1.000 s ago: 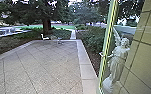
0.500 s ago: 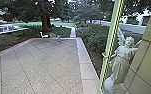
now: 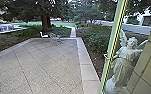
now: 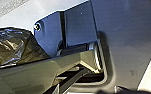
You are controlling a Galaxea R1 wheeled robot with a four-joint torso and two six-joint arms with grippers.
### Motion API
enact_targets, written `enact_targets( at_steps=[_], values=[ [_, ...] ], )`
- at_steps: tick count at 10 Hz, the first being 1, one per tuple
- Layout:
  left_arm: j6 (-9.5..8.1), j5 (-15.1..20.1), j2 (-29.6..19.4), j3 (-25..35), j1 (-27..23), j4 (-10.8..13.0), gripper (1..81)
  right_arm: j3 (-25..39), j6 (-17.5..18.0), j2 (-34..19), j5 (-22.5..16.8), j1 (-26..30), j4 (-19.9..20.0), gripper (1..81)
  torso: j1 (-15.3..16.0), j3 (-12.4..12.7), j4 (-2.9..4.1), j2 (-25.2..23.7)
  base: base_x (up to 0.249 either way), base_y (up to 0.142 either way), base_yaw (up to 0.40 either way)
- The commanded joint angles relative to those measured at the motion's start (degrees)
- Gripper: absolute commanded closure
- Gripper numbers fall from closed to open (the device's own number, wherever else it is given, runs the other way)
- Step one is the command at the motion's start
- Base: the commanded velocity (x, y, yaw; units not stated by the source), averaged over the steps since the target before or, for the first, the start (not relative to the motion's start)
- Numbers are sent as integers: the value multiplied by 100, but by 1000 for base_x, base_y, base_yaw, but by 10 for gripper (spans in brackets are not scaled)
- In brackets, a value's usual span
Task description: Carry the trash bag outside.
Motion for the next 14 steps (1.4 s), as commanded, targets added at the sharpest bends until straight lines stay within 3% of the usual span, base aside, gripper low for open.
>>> enact_targets(
  at_steps=[1, 14],
  values=[
    [23, 342, 0, 51, -256, 38, 811, 92, -9, 38, -306, 217, 8, 10, 0, 0, 0, 0, 109, 0, 0],
    [14, 342, -18, 51, -256, 3, 811, 118, -9, -50, -297, 200, 25, 10, 2, -2, 0, 2, 112, 0, 0]
  ],
)
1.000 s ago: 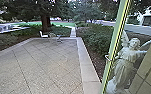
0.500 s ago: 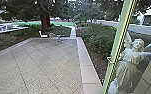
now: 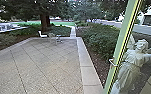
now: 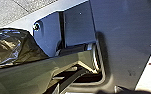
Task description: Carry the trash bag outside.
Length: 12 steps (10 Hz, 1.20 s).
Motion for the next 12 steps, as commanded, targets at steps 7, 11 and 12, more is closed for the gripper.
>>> enact_targets(
  at_steps=[7, 11, 12],
  values=[
    [16, 340, 10, 51, -253, -13, 811, 89, -22, 0, -306, 210, -2, 10, 0, 2, 0, 0, 113, 0, 0],
    [16, 339, 10, 51, -253, -13, 811, 89, -22, 0, -314, 210, -11, 10, 0, 0, 0, 2, 113, 0, 0],
    [16, 339, 10, 51, -253, -13, 811, 80, -22, 0, -306, 210, -11, 10, 9, -2, 0, 9, 113, 0, 0]
  ],
)
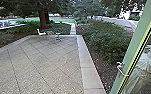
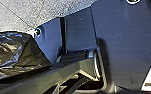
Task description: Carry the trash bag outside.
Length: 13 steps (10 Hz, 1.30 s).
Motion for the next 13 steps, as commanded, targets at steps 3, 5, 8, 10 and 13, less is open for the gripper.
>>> enact_targets(
  at_steps=[3, 5, 8, 10, 13],
  values=[
    [16, 370, 10, 51, -150, -9, 811, 72, -20, 0, -370, 108, -7, 10, -13, 2, 0, -4, 113, 0, 0],
    [16, 370, 10, 51, -150, 9, 811, 72, -20, 0, -379, 117, -7, 10, -4, 0, 0, 2, 112, 0, 0],
    [16, 370, 19, 51, -150, 17, 811, 72, -20, 0, -379, 117, -7, 10, -4, 0, 0, 5, 113, 0, 0],
    [16, 370, 28, 51, -151, 17, 811, 72, -20, 0, -388, 126, -7, 10, -4, -2, 0, 7, 113, 0, 0],
    [25, 370, 19, 51, -151, 17, 811, 72, -20, 0, -370, 117, 1, 10, -19, 2, 0, 0, 37, 0, 0]
  ],
)
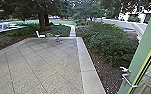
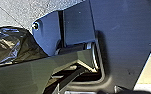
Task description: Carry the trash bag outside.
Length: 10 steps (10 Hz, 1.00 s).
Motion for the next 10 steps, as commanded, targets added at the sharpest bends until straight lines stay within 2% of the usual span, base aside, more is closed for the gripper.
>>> enact_targets(
  at_steps=[1, 4, 6, 7, 9, 10],
  values=[
    [16, 344, 19, 51, -250, 6, 811, 80, -22, -5, -307, 228, 45, 10, 0, 0, 0, 0, 0, 0, 0],
    [-27, 335, -137, 242, -250, -38, 811, 506, 47, -309, -289, 236, 63, 10, -2, 0, 0, 0, 0, 0, 0],
    [-45, 335, -507, 735, -285, -47, 811, 1143, 57, -752, -289, 271, 72, 10, -2, 0, 0, 0, 0, 0, 0],
    [-54, 335, -727, 1034, -312, -72, 811, 1258, 57, -875, -289, 280, 72, 10, -2, 0, 0, 0, 0, 0, 0],
    [-54, 335, -1289, 1623, -478, -353, 811, 1293, 65, -963, -289, 280, 72, 10, -2, -557, 0, -2, 0, 0, 0],
    [-54, 353, -1528, 1826, -628, -460, 811, 1293, 65, -955, -289, 280, 72, 10, -7, -670, 0, -2, 0, 0, 0]
  ],
)
